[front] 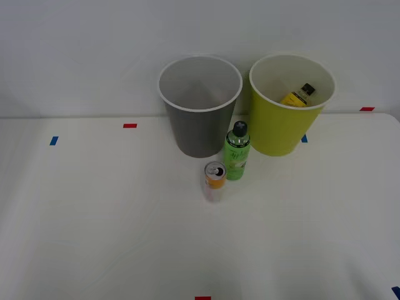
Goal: Put cans in the gray bin, plastic bottles in the light green bin
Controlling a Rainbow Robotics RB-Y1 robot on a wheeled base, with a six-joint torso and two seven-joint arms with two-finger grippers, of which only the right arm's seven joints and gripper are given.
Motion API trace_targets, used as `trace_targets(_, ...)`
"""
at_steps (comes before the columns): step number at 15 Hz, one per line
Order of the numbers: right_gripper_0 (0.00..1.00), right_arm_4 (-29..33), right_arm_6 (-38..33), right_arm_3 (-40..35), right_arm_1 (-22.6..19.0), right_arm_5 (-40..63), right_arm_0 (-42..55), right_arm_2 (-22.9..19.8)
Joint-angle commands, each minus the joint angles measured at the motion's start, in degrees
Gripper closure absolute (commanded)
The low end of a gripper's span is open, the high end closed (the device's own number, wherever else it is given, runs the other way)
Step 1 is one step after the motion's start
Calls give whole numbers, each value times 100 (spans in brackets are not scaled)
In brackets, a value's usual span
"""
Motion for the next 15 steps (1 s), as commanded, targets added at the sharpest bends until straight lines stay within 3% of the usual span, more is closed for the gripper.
trace_targets(1,0,0,0,0,0,0,0,0)
trace_targets(15,0,0,0,0,0,0,0,0)
